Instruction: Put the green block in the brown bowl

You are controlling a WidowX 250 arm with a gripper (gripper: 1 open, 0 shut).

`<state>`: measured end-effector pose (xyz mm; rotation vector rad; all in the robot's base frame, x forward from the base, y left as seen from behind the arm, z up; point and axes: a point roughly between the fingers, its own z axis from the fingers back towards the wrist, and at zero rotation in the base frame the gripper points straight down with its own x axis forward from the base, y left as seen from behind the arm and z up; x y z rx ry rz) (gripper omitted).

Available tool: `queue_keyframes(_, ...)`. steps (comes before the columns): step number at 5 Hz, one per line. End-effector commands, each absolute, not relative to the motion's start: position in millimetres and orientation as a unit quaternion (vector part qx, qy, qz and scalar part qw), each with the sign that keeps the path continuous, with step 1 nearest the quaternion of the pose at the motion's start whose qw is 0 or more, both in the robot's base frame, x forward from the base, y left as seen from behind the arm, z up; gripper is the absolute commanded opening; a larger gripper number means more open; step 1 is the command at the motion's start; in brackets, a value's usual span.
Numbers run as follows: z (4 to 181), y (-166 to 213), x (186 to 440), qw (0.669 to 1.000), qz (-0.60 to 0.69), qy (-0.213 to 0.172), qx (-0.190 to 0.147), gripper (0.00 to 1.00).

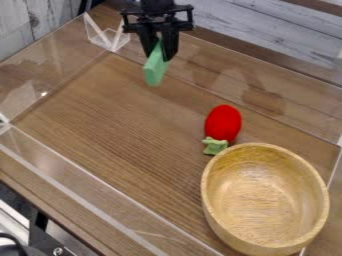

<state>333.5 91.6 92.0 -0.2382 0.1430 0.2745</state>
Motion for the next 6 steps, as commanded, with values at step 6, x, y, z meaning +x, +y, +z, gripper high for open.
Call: queue_keyframes(6,143.1,-66.0,271.4,0.989,0.035,0.047,-0.137,0.00)
